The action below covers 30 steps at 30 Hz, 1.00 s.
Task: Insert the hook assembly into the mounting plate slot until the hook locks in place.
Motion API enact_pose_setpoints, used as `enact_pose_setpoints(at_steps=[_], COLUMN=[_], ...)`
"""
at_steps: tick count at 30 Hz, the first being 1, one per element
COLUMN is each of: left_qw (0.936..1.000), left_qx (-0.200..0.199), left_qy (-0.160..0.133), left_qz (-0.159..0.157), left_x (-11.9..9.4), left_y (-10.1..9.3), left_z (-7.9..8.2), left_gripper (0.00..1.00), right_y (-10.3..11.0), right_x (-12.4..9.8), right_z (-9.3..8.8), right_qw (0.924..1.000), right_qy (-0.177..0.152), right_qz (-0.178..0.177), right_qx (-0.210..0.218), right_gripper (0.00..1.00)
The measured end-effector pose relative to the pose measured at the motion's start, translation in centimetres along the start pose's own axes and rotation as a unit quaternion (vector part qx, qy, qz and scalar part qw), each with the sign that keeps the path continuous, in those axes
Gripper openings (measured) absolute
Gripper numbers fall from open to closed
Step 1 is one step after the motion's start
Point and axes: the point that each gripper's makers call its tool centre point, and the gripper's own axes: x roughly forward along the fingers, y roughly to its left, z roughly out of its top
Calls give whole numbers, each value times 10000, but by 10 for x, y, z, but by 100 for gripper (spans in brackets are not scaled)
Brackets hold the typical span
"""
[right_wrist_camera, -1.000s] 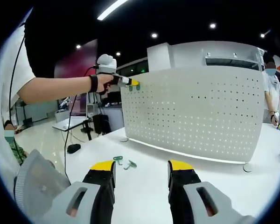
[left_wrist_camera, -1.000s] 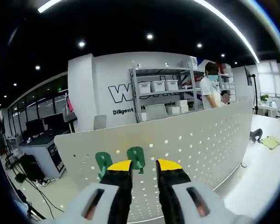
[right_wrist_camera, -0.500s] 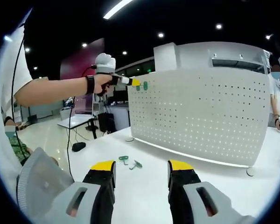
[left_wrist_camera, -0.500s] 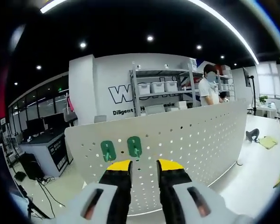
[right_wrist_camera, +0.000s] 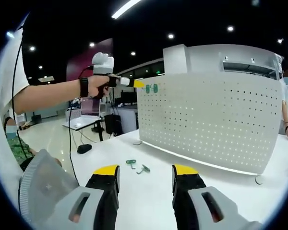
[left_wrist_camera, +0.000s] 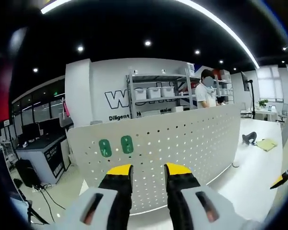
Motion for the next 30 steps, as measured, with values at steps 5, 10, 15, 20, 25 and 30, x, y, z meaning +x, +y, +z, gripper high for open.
enact_pose_setpoints(at_steps=[5,10,15,20,25,30], left_qw=[9999,9998,9996,9992,9988,9984], left_qx=[-51,-38,-191,-221,-316,-390], left_qy=[-38,-80,-60,-26,18,-10], left_qz=[-94,-180,-209,-347,-364,-415], left_x=[-12,-23,-35,-47,-55,-63], left_y=[-5,-9,-9,-15,-16,-19], left_z=[-2,-5,-13,-22,-29,-33], left_gripper=[31,33,34,36,37,38], right_y=[6,14,20,27,33,37], right_x=[3,8,10,13,17,19], right_z=[3,5,7,6,8,9], right_qw=[10000,9998,9997,9995,9992,9991], right_qy=[-29,-10,-8,30,51,39], right_qz=[41,125,177,226,269,306], right_qx=[-56,-122,-170,-215,-279,-299], right_gripper=[44,44,44,44,43,43])
